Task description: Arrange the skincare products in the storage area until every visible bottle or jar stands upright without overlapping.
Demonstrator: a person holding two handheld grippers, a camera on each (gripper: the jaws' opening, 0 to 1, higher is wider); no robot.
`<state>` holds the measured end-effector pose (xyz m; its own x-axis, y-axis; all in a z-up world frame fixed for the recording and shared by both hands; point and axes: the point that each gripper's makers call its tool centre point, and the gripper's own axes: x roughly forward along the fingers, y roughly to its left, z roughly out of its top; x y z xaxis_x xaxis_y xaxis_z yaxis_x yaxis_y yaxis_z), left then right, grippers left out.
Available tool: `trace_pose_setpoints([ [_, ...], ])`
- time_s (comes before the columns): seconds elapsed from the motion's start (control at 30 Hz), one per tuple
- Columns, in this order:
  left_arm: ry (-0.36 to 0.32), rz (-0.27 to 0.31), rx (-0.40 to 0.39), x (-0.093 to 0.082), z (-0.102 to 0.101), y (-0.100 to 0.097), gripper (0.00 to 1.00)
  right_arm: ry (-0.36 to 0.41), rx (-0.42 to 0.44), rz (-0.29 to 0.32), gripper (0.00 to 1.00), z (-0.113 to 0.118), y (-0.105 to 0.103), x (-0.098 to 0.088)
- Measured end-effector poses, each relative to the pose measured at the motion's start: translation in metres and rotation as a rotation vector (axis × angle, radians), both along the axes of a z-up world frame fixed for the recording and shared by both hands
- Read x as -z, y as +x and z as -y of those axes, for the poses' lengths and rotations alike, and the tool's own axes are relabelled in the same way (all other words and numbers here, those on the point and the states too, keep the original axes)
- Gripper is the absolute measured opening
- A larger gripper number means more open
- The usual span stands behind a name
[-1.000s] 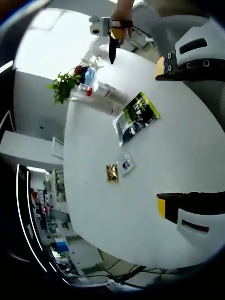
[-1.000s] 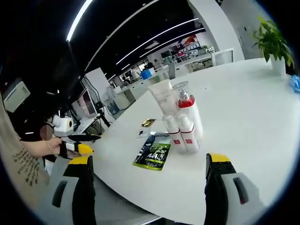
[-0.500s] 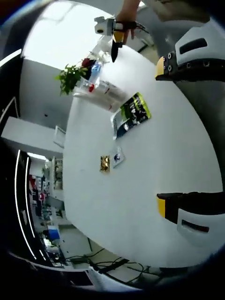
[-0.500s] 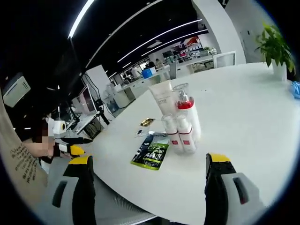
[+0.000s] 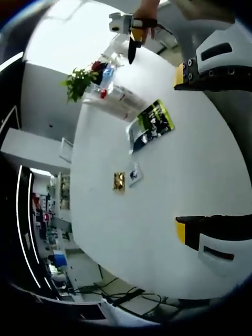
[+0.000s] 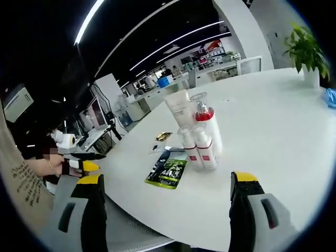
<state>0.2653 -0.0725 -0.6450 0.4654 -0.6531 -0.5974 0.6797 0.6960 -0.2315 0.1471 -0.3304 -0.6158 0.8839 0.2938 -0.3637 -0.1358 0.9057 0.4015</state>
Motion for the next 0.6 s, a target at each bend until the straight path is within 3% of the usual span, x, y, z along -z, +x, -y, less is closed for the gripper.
trace_pose_setpoints([
  [0.13, -0.001, -0.016, 0.002, 0.001, 0.012, 0.003, 0.95, 0.006, 0.013, -0.007, 1.0, 0.005, 0.0, 0.001],
  [0.37, 0.072, -0.046, 0.004, 0.016, 0.036, 0.013, 0.96, 0.016, 0.027, -0.005, 1.0, 0.009, -0.001, 0.005],
  [0.6, 0.091, -0.104, -0.072, 0.034, 0.062, 0.038, 0.96, 0.026, 0.057, -0.023, 1.0, 0.018, -0.006, 0.012],
])
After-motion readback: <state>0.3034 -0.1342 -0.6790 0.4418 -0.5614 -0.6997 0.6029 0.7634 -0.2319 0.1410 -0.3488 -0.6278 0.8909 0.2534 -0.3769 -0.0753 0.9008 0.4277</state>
